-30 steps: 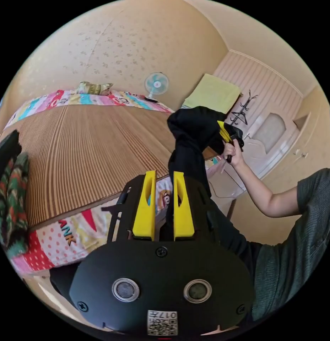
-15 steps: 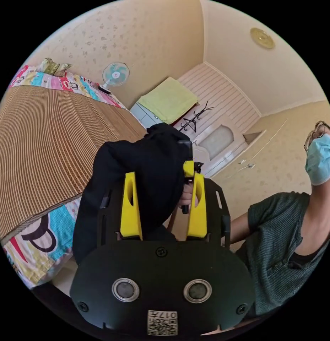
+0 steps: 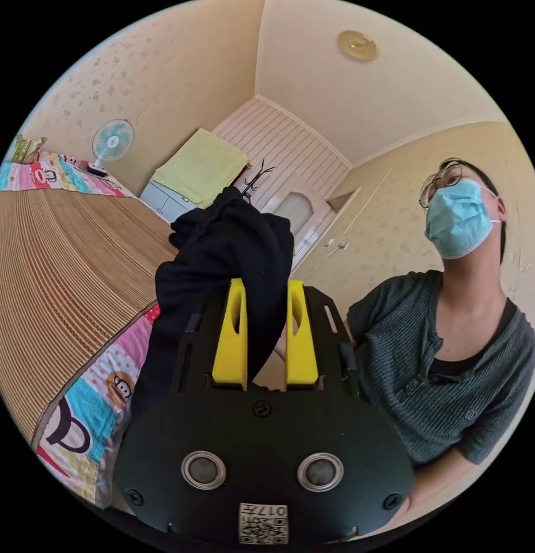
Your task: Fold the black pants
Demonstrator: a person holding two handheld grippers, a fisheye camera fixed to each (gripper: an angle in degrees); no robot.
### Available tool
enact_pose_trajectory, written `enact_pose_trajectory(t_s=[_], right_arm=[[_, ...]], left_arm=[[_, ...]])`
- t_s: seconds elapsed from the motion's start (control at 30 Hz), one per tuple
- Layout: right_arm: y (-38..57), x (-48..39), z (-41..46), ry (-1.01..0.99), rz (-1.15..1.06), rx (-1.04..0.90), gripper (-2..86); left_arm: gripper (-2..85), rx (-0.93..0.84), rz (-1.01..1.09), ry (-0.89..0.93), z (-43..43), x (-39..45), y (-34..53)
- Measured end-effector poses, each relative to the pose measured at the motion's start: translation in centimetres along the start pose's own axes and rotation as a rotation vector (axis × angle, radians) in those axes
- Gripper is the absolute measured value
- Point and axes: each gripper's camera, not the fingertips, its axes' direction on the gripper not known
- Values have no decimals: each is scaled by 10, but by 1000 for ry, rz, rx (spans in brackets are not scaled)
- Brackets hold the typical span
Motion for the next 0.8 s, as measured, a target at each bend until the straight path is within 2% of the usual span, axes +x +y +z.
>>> enact_pose_trajectory(t_s=[0.1,0.17,0.23,0.43,0.57,0.67,0.73,0.77,0.8], right_arm=[[-10,-25,-16,-135,-73,104,18],[-18,-43,-32,-157,-106,161,17],[-27,-66,-43,-129,-156,173,16],[-63,-144,-34,-33,-298,127,14],[-109,-165,-17,36,-303,162,14],[-196,-146,-12,36,-269,191,13],[-291,-125,-7,94,-241,167,14],[-364,-112,-3,165,-257,150,15],[-434,-102,-2,238,-275,178,16]], left_arm=[[65,116,9,116,-31,8,-4],[61,216,27,161,-60,18,-6],[59,307,77,159,-99,42,-15],[57,300,276,117,-157,120,-59],[54,414,280,127,-188,131,-106],[53,432,207,150,-199,100,-218],[55,388,49,16,-215,43,-375],[56,385,6,-12,-221,25,-419],[60,397,-22,-69,-234,-4,-502]])
